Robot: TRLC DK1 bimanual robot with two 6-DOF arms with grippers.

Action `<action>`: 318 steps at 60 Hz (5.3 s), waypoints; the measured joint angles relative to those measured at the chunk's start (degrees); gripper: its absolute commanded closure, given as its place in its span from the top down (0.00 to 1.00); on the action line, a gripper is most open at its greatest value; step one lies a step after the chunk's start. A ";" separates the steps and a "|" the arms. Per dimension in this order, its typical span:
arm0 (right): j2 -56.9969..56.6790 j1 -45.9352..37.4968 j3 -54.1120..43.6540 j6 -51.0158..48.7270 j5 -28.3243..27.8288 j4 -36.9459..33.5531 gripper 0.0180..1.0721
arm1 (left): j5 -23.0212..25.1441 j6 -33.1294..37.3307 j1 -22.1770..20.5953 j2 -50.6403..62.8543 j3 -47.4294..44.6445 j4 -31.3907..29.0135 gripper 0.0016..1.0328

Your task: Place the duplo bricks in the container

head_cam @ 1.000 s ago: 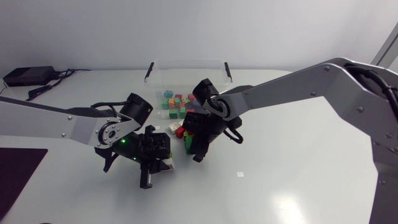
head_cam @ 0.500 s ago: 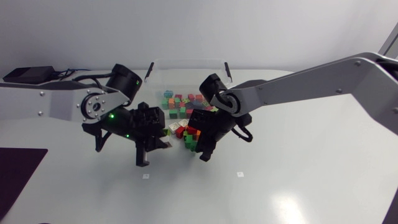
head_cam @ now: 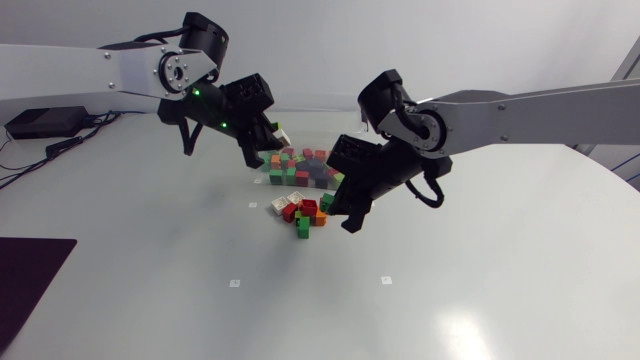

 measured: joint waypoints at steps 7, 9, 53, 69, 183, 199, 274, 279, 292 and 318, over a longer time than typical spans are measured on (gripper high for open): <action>-1.16 -0.26 0.00 0.09 -0.02 -0.07 0.21 | 2.08 -3.56 1.25 3.32 4.59 0.02 0.24; -1.31 -0.33 0.00 0.09 -0.07 -0.20 0.21 | 2.51 -4.33 1.46 3.41 4.90 0.00 0.24; -4.63 -1.01 -0.02 0.72 -1.09 -1.07 0.21 | 3.13 -15.26 3.37 15.06 23.98 -0.04 0.27; -4.83 -1.01 -0.87 0.72 -1.70 -1.09 0.21 | 1.14 -14.97 4.59 21.81 30.23 -8.83 0.27; 16.09 -3.26 29.75 22.47 9.14 10.78 0.84 | 2.45 -17.14 16.48 1.09 -3.93 12.83 0.96; 16.70 -2.10 31.06 22.49 9.18 10.12 0.87 | 2.47 -18.25 17.62 3.65 0.22 13.77 0.96; 22.10 1.27 33.66 22.82 12.11 3.08 0.86 | 4.55 -20.15 14.19 11.15 1.70 15.89 0.96; 20.26 1.27 32.06 22.47 12.07 3.32 0.86 | 5.11 -20.15 13.38 8.83 -1.01 15.93 0.96; 18.21 1.27 30.36 21.73 12.02 4.59 0.87 | 5.31 -20.17 11.26 3.56 -5.90 18.62 0.96; 7.56 1.70 22.84 20.15 11.39 7.87 0.88 | 8.11 -4.11 11.32 -1.33 0.15 1.18 0.96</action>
